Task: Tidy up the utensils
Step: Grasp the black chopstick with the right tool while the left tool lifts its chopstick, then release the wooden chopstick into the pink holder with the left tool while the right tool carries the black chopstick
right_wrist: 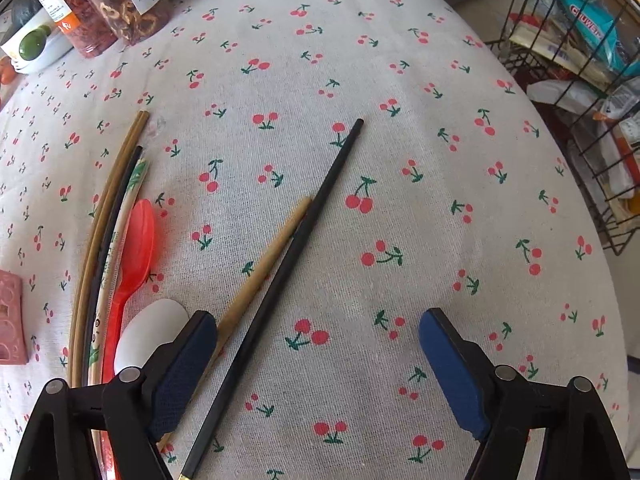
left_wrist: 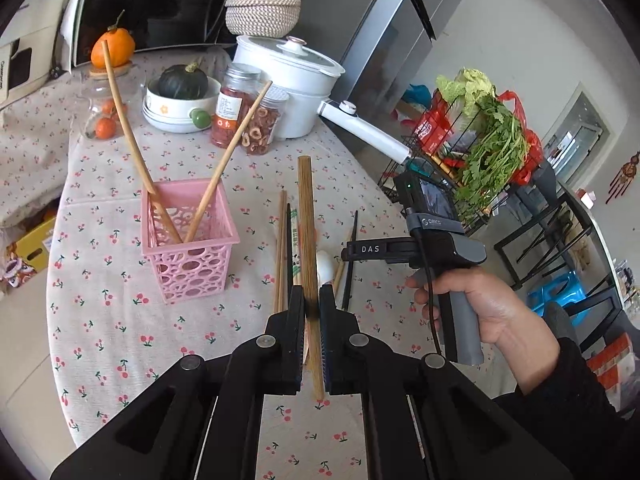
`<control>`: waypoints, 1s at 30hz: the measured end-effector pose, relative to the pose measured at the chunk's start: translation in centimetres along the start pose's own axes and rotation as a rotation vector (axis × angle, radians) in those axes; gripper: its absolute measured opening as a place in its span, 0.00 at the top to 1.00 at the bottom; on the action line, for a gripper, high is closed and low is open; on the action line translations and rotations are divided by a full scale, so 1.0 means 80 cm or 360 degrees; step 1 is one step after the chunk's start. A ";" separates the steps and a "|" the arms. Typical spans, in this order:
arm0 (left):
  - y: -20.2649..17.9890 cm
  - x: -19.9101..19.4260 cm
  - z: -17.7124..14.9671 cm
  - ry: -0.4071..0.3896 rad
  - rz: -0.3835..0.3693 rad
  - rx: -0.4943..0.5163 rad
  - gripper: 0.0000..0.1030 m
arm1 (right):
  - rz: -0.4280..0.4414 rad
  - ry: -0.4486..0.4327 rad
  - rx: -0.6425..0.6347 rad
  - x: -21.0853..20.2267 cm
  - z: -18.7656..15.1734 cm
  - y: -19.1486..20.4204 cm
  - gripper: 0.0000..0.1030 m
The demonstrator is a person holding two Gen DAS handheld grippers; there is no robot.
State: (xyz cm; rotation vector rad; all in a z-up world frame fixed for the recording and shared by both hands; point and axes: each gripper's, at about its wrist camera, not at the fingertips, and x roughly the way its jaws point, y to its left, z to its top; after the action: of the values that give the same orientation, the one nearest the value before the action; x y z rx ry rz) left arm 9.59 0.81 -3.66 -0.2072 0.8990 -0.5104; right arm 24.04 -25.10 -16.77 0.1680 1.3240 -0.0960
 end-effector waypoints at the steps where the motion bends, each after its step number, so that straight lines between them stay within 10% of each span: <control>1: 0.000 -0.001 0.000 0.0001 0.0000 0.0001 0.94 | 0.0011 0.0014 0.0011 -0.002 0.000 -0.001 0.23; 15: -0.002 -0.003 -0.002 -0.0002 0.0007 0.0016 0.94 | -0.0103 -0.0015 -0.0032 0.001 0.003 0.009 0.37; 18: -0.003 -0.002 0.000 0.0000 0.0011 0.0017 0.94 | -0.0102 -0.0052 -0.0042 -0.001 0.005 0.013 0.49; 21: -0.005 -0.002 0.000 -0.0006 0.0019 0.0016 0.94 | -0.0082 -0.0082 -0.0053 -0.005 0.003 0.012 0.87; 30: -0.022 -0.032 -0.001 -0.0117 0.0054 0.0056 0.94 | 0.0206 -0.0233 0.0106 -0.058 -0.023 -0.024 0.95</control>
State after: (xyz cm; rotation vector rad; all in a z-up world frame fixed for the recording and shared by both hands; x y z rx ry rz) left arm 7.65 0.59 -1.25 -0.1774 0.8200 -0.4842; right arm 20.87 -26.77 -12.87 0.2972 1.1616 -0.0421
